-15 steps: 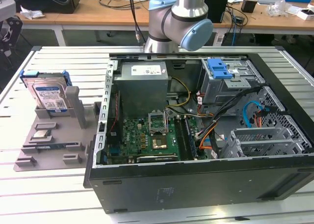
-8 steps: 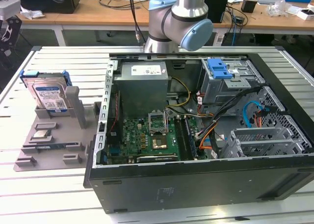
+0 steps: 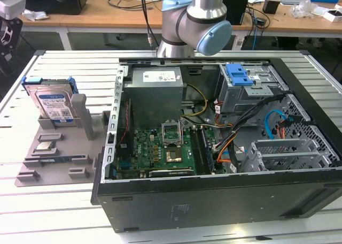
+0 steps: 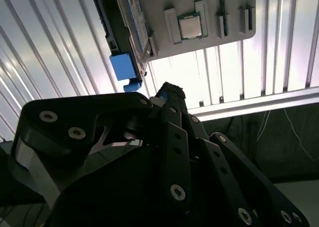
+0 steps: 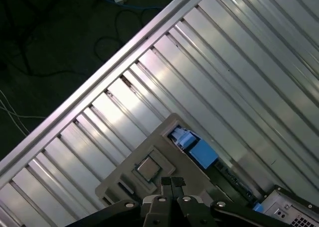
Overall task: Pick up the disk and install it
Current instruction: 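Pick up the disk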
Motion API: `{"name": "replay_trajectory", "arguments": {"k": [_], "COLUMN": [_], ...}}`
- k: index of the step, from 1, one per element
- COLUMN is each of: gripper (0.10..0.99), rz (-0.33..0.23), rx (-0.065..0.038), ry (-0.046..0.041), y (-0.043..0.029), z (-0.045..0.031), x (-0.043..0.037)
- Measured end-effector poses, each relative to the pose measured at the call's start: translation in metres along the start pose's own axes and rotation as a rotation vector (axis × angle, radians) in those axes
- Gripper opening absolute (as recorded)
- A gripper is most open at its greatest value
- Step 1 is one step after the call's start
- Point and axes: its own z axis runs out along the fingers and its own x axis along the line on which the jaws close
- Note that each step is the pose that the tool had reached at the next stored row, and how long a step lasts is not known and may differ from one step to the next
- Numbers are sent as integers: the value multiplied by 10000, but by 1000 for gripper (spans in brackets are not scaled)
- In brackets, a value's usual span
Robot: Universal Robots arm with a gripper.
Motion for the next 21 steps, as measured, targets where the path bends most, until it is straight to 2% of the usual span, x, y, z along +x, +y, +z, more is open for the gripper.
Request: {"name": "replay_trajectory", "arguments": {"k": [11, 21], "gripper": [102, 102], "rz": [-1189, -2718], "rx": [-27, -61], "ry": [47, 106], "y": [0, 1], "z": [0, 0], "x": [0, -1]}}
